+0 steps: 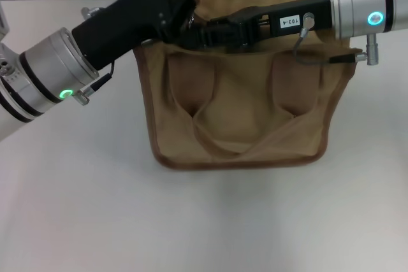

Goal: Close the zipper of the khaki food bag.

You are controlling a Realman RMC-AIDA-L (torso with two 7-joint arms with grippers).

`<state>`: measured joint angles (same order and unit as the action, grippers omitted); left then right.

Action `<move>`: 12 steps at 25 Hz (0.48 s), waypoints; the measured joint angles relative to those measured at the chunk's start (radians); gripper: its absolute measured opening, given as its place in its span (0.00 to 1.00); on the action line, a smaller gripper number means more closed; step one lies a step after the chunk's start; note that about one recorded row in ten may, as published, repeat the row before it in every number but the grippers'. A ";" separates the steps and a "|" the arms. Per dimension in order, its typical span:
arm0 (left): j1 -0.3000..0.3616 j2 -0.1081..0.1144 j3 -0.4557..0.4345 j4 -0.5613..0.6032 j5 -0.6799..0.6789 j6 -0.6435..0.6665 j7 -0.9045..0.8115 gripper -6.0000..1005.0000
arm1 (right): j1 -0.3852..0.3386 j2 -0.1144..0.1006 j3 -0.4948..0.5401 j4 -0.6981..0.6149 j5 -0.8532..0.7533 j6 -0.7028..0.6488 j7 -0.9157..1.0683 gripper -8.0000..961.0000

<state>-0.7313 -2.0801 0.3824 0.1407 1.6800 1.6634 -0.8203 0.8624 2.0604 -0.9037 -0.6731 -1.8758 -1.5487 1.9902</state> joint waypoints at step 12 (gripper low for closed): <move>0.006 0.000 -0.002 -0.063 -0.053 0.022 0.014 0.00 | -0.008 0.017 0.000 0.001 0.009 0.026 0.001 0.28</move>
<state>-0.7253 -2.0803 0.3803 0.0780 1.6267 1.6854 -0.8065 0.8544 2.0776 -0.9038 -0.6725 -1.8669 -1.5229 1.9912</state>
